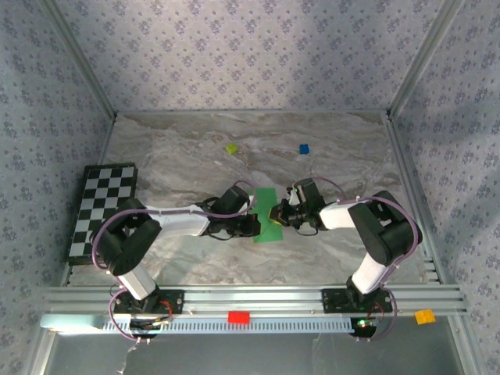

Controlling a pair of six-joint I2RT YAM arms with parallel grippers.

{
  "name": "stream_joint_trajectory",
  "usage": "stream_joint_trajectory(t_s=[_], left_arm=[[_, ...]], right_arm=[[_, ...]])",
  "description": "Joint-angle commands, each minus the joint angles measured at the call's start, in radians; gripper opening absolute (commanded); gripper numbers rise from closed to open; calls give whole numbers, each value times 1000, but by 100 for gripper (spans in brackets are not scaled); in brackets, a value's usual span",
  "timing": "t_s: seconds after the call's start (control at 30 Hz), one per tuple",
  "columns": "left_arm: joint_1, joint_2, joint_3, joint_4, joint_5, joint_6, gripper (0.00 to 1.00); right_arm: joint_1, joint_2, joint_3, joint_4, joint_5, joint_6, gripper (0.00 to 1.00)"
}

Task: Fold a paper plane with a square sheet of paper (pick it up from the middle)
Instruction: Fold the triangle a second time at the center of the table.

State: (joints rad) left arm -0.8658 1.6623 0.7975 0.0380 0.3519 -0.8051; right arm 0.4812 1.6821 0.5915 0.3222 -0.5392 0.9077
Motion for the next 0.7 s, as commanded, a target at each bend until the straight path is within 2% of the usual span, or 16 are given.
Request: stream_joint_trajectory(t_s=[0.0,0.27,0.4,0.67], left_arm=[[-4,7,45,30,35,18,6],[-4,117,58,-4,81,18,5],[-7,119,20,-61,52,17,2],[-11,95,-8,-56,49,29,0]], right_arm=[[-12,11,-41,-106,69,-11,0],[-13,13,-43,-104,71,-10,0],[-12,13,-45,-103,73,-10,0],[-15,6,-33,-99,62,-10,0]])
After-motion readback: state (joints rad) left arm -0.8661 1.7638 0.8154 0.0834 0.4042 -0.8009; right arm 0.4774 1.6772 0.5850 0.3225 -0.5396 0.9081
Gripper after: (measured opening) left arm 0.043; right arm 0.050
